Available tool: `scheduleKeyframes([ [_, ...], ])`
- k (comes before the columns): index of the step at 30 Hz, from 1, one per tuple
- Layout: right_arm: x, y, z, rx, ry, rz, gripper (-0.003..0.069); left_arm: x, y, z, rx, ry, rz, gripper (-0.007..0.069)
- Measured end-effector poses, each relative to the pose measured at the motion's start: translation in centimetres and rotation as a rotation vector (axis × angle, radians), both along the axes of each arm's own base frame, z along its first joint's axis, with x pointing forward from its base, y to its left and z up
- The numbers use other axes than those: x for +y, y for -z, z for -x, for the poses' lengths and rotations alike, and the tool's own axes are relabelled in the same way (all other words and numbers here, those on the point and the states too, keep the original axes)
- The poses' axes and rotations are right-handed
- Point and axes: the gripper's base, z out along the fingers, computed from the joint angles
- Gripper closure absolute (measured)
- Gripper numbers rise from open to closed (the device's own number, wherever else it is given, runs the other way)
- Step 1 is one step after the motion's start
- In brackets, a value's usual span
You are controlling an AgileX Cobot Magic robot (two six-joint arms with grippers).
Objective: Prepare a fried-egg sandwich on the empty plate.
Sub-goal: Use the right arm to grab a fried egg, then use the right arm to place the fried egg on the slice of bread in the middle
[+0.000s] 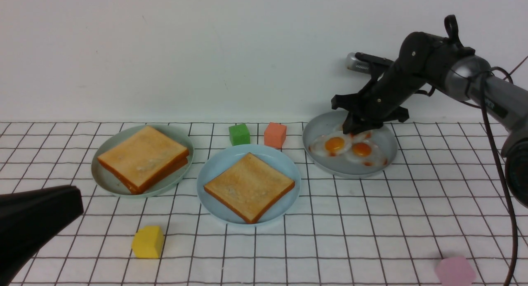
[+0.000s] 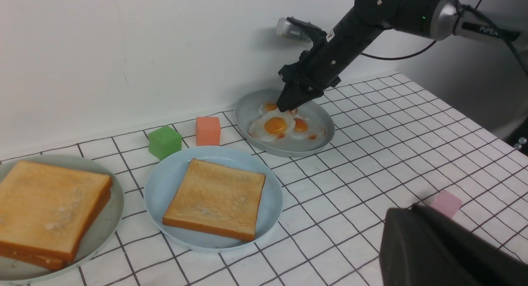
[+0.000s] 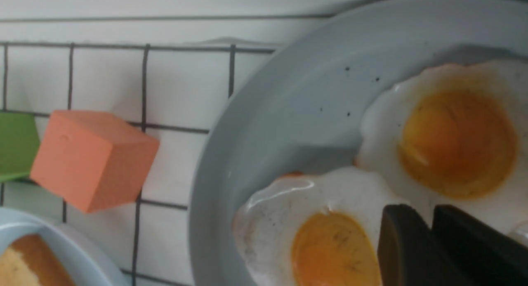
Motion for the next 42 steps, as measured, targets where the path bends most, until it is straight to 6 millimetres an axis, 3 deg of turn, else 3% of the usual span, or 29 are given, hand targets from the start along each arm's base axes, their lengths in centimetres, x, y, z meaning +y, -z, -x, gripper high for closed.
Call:
scheduleKeyframes([
  [6,0.0,-2.7,0.9,-0.010,-0.042,0.009,0.0579,0.0,0.0,0.0,0.000,0.000,0.000,0.0620],
  [10,-0.1,-6.9,2.3,-0.048,-0.072,-0.002,0.0582,0.0,0.0,0.0,0.001,0.000,0.001,0.0615],
  [11,-0.1,-6.9,2.3,-0.046,-0.075,-0.004,0.0582,0.0,0.0,0.0,0.001,0.000,0.001,0.0615],
  [13,0.2,-9.5,3.5,-0.066,-0.117,-0.039,0.0582,0.0,0.0,0.0,0.001,0.000,0.001,0.0613],
  [16,1.0,-12.1,5.0,-0.063,-0.180,-0.124,0.0582,0.0,0.0,0.0,0.001,0.000,0.000,0.0609],
  [19,2.9,-13.0,6.3,-0.053,-0.255,-0.207,0.0582,0.0,0.0,0.0,0.001,0.000,0.000,0.0608],
  [21,4.4,-12.7,6.9,-0.039,-0.302,-0.240,0.0582,0.0,0.0,0.0,0.001,0.000,0.000,0.0607],
  [26,10.5,-8.1,9.2,0.071,-0.416,-0.268,0.0582,0.0,0.0,0.0,0.001,0.000,0.000,0.0603],
  [29,11.5,-6.6,9.0,0.067,-0.390,-0.298,0.0582,0.0,0.0,0.0,0.001,0.000,0.000,0.0602],
  [42,12.1,-1.6,6.6,0.043,-0.274,-0.347,0.0582,0.1,0.3,0.0,0.023,-0.010,-0.020,0.0591],
])
